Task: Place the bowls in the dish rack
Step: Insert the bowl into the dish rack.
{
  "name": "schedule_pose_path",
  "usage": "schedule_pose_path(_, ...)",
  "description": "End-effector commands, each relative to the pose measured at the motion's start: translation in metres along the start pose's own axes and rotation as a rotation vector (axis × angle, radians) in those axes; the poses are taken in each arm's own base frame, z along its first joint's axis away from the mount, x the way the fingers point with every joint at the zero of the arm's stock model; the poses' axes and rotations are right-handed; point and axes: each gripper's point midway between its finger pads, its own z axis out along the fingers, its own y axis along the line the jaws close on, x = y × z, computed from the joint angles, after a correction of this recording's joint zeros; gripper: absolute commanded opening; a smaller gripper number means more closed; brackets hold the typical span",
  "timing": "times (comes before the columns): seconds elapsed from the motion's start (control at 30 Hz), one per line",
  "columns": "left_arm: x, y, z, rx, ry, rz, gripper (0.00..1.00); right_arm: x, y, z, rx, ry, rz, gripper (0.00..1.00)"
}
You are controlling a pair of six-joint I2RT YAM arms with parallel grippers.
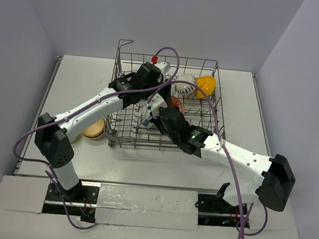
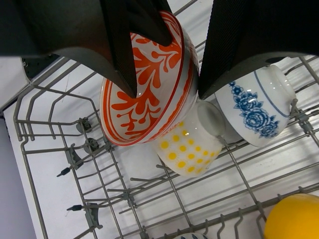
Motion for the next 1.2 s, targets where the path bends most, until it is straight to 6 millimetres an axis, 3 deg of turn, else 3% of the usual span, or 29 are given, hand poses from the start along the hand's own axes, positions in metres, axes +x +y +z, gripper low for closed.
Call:
schedule_pose_path(0.0,-0.007,-0.056,-0.013,0.174,-0.006,-0.002,0.57,-0.046,-0.012,-0.016,0.019,-0.171,0.042,0.00)
schedule_pose_path(0.53,-0.051,-0.028,-0.032,-0.036,-0.122,0.041,0.62,-0.040,-0.013,-0.022,0.016,-0.169,0.059,0.00)
schedule_pose_path(0.83,-0.056,-0.044,-0.039,0.071,-0.113,0.023,0.64,-0.036,-0.014,-0.019,0.025,-0.157,0.053,0.00)
schedule_pose_path(1.17,-0.068,-0.034,-0.067,0.080,-0.145,0.020,0.66,-0.033,-0.012,-0.018,0.024,-0.153,0.052,0.00)
